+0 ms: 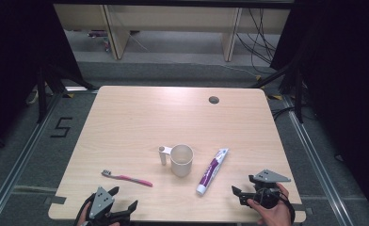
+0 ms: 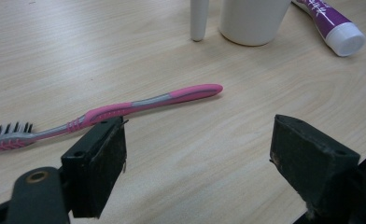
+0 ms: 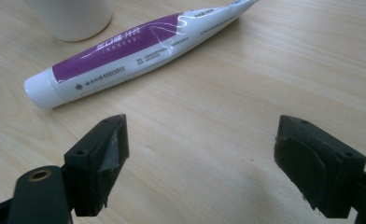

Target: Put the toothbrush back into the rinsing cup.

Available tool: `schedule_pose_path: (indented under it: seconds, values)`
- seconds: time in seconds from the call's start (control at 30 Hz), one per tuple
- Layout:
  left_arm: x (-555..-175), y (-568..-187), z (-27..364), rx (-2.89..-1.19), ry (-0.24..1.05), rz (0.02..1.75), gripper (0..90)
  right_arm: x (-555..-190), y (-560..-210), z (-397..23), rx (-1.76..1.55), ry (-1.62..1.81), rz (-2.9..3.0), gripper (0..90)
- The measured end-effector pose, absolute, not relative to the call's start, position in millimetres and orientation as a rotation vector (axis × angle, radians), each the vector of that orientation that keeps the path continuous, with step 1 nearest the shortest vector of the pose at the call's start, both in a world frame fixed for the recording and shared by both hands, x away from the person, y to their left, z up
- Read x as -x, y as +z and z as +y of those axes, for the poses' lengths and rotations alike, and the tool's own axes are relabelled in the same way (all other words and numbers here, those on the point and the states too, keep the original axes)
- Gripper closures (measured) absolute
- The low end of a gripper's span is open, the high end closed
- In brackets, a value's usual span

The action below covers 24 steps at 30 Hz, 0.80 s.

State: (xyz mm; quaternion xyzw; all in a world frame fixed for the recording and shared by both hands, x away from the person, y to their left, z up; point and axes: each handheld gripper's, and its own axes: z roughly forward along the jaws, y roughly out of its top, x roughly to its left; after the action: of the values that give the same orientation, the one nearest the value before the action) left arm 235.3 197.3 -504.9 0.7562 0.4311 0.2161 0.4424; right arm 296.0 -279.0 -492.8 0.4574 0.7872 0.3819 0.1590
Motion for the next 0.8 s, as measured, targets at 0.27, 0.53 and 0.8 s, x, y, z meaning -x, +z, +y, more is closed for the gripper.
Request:
schedule_pose_path:
  seconds: [0.27,0.53,0.8]
  values:
    - [-234.9,-504.9,195.2,-1.868,0.528,1.08,18.2,-296.3,-493.7,-279.1,-1.317,1.098,2.254,19.7]
    - [-237.6,-504.6,193.1,-1.877,0.513,1.077,18.2,-296.2,-493.8,-279.6,-1.309,1.092,2.246,20.1]
    - [-242.6,-502.1,186.5,-1.885,0.508,1.05,18.2,-295.0,-493.3,-279.7,-1.349,1.101,2.241,20.3]
